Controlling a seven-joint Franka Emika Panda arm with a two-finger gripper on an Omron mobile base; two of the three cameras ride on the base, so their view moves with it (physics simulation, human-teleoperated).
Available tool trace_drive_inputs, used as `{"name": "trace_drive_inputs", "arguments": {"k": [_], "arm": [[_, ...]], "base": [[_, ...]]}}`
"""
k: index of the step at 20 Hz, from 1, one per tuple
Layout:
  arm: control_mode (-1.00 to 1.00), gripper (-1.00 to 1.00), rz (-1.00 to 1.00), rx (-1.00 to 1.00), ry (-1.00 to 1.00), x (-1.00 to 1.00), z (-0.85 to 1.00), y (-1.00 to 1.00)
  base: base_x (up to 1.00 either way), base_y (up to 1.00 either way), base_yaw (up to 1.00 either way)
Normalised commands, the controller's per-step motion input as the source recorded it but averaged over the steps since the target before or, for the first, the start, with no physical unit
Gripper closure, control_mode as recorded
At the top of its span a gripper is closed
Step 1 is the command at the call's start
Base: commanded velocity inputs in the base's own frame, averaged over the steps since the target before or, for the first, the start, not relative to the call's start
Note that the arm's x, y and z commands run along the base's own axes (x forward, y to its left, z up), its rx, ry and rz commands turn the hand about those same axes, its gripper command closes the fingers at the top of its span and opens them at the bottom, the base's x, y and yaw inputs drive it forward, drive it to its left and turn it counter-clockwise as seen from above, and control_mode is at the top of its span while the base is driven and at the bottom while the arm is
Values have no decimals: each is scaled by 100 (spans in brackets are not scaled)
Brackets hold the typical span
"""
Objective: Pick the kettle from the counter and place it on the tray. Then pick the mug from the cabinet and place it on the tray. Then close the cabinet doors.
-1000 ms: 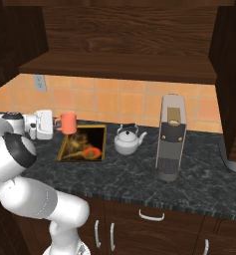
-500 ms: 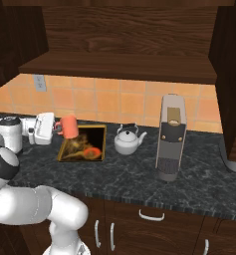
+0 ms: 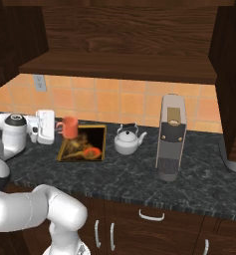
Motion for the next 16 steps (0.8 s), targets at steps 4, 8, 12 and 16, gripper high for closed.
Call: {"name": "trace_drive_inputs", "arguments": {"k": [4,8,12,16], "arm": [[-100,100,1,13,-41,15,-55,7],[-100,100,0,0,-40,37,-74,1],[-100,100,0,1,-21,48,-85,10],[-100,100,0,3,-9,41,-70,22]], "base": [[0,0,0],[0,0,0],[0,0,0],[0,0,0]]}}
